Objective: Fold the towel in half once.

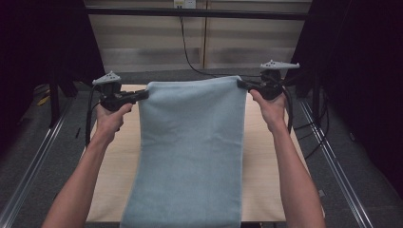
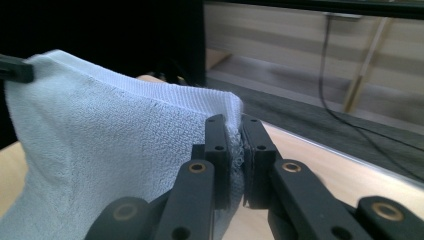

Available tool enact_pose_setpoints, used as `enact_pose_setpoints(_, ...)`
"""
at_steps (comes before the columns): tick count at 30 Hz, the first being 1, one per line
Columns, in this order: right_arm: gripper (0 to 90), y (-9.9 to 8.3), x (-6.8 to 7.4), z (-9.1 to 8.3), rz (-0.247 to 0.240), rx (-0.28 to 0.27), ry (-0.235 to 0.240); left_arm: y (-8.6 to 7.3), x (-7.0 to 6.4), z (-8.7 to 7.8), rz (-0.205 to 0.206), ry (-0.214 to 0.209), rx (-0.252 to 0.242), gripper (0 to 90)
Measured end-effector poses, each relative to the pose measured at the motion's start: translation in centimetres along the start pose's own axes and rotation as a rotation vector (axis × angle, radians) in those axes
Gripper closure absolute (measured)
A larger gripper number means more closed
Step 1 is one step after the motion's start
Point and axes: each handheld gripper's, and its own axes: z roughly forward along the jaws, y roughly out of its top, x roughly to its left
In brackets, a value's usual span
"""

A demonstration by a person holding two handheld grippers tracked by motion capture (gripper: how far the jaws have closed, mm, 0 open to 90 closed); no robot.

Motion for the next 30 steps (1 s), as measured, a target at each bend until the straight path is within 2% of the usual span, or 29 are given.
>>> enact_pose_setpoints(2,84.0,1.1,-0.4,0.1,-0.008,0.001,-0.020,1.3,-0.1,0.0,-0.001,0.004,-0.022,85.8)
enact_pose_setpoints(4,84.0,2.0,-0.8,0.0,-0.010,-0.012,-0.034,2.6,-0.3,-0.2,0.019,0.016,-0.031,85.8)
enact_pose_setpoints(7,84.0,3.0,-0.9,-0.5,-0.001,-0.046,-0.031,3.9,-0.8,-0.8,0.035,0.021,-0.054,85.8)
enact_pose_setpoints(9,84.0,2.9,-0.6,-0.9,0.010,-0.072,-0.002,3.8,-1.1,-1.2,0.049,0.011,-0.056,85.7)
enact_pose_setpoints(11,83.9,2.2,0.0,-1.3,0.004,-0.079,0.025,3.2,-1.4,-1.7,0.052,0.003,-0.052,85.7)
enact_pose_setpoints(14,83.8,0.7,0.9,-1.7,0.005,-0.060,0.055,1.8,-2.1,-2.7,0.054,-0.026,-0.058,85.7)
enact_pose_setpoints(17,83.8,-1.3,2.0,-2.5,0.029,-0.067,0.107,0.4,-3.1,-3.9,0.083,-0.043,-0.057,85.7)
enact_pose_setpoints(19,83.7,-2.4,2.9,-3.0,0.033,-0.059,0.134,-0.4,-3.5,-4.6,0.088,-0.052,-0.054,85.7)
enact_pose_setpoints(23,83.7,-4.2,5.0,-4.9,0.014,-0.054,0.180,-2.0,-4.6,-6.7,0.100,-0.097,-0.070,85.7)
enact_pose_setpoints(25,83.7,-5.0,5.9,-6.2,0.011,-0.059,0.205,-2.8,-5.2,-7.5,0.123,-0.095,-0.057,85.6)
enact_pose_setpoints(28,83.7,-6.5,7.4,-8.2,0.006,-0.051,0.238,-4.7,-5.7,-8.6,0.104,-0.113,-0.059,85.5)
enact_pose_setpoints(30,83.7,-7.6,8.1,-9.0,0.018,-0.041,0.258,-6.6,-6.1,-9.2,0.080,-0.141,-0.047,85.5)
